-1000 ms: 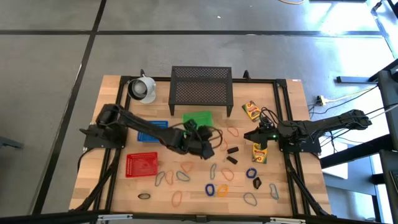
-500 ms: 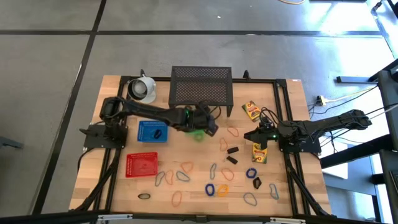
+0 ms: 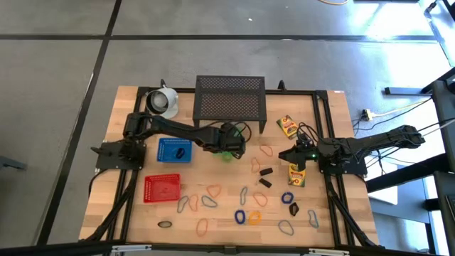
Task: Pick & Place Office Desk Supplies
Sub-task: Put the orange spring keychain into the green bin, then put the green spring keychain into the green bin
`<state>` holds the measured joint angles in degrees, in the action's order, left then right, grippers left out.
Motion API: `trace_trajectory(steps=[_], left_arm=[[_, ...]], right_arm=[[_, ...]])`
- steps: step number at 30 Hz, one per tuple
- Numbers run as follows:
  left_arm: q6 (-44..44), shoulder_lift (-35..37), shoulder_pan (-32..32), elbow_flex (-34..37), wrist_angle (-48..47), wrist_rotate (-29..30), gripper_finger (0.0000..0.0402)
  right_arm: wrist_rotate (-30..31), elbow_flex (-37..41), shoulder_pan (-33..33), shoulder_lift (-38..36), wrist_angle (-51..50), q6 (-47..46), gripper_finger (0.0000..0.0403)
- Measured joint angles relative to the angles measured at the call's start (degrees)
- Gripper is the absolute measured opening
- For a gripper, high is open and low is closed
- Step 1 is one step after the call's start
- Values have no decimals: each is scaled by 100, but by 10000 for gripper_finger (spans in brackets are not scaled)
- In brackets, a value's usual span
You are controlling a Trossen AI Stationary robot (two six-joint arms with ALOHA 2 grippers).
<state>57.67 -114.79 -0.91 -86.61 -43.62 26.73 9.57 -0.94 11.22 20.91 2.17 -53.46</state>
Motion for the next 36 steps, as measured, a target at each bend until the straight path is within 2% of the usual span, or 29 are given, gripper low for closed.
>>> trace_trajectory(steps=[4,8,17,22,29,32,36], left_arm=[[189,-82,-17,0,-14,-129,19],[327,-77,-70,0,-12,-84,41],[321,-10,-173,-9,-177,-145,139],[273,139,-245,-223,-260,-365,173],[-1243,192,-841,-452,16,-688,173],[-1719,193,-1150,-338,7,-516,176],[-1893,177,-1404,-104,66,-44,180]], right_arm=[[0,1,1,0,0,0,136],[1,1,2,2,-2,-1,136],[1,0,1,1,0,-1,136],[-1,1,0,2,0,-1,136],[-16,-1,0,2,0,-1,136],[-14,0,0,2,-2,-1,136],[-14,1,1,0,-1,-1,136]])
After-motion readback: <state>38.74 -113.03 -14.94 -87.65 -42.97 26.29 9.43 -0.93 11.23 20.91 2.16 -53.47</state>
